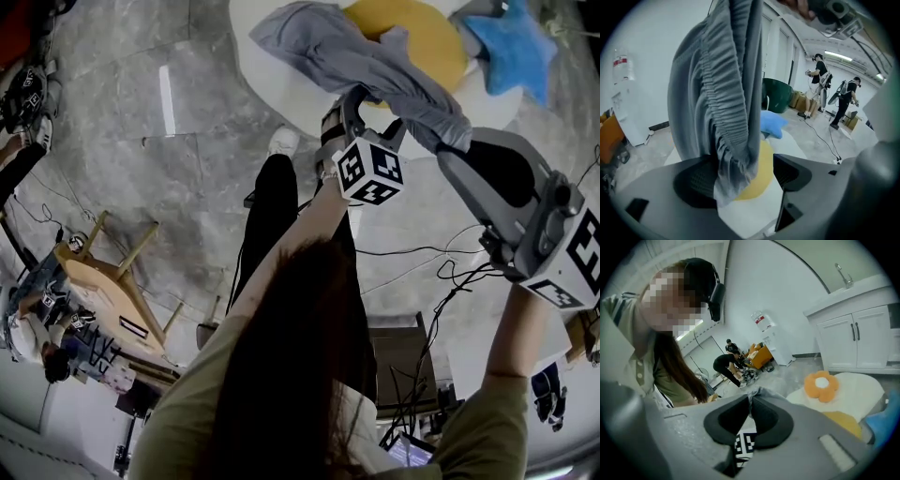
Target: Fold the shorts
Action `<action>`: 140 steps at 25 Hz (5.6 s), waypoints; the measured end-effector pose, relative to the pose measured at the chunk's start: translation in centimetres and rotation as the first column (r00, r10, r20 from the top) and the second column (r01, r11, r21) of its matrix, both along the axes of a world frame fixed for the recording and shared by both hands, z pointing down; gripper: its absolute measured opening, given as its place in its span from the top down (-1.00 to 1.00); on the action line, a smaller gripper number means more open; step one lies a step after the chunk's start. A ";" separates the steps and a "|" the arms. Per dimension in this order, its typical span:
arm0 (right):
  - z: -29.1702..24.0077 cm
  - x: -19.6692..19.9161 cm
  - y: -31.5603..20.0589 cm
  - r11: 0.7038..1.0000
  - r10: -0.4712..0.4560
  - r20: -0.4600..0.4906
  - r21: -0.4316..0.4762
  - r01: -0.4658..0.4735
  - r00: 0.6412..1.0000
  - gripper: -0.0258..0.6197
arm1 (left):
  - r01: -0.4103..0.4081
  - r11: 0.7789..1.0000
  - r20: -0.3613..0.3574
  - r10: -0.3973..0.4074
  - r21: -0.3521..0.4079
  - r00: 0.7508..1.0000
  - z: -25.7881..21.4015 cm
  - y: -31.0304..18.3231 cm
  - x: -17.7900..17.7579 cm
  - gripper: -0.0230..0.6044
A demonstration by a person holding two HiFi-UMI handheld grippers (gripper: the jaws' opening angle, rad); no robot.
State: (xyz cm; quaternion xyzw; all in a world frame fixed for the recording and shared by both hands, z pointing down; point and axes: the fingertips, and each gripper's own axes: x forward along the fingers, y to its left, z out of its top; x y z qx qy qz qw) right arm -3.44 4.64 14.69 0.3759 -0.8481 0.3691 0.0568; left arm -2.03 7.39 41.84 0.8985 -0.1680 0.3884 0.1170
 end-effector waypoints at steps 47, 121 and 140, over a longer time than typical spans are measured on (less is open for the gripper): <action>11.1 14.9 3.4 0.963 0.044 -0.554 -0.199 -0.183 0.831 0.85 | -0.524 0.846 0.062 0.531 -0.103 0.845 -8.7 -8.5 -2.7 0.53; 14.3 21.1 8.0 0.902 0.258 -0.399 -0.227 -0.367 0.880 0.84 | -0.363 0.924 0.075 0.356 0.119 0.931 -6.2 -15.7 4.1 0.88; 7.6 19.2 9.2 0.878 0.449 -0.491 0.086 -0.471 0.747 0.84 | -0.477 0.829 0.086 0.474 0.293 0.876 -17.6 -15.3 -0.6 0.88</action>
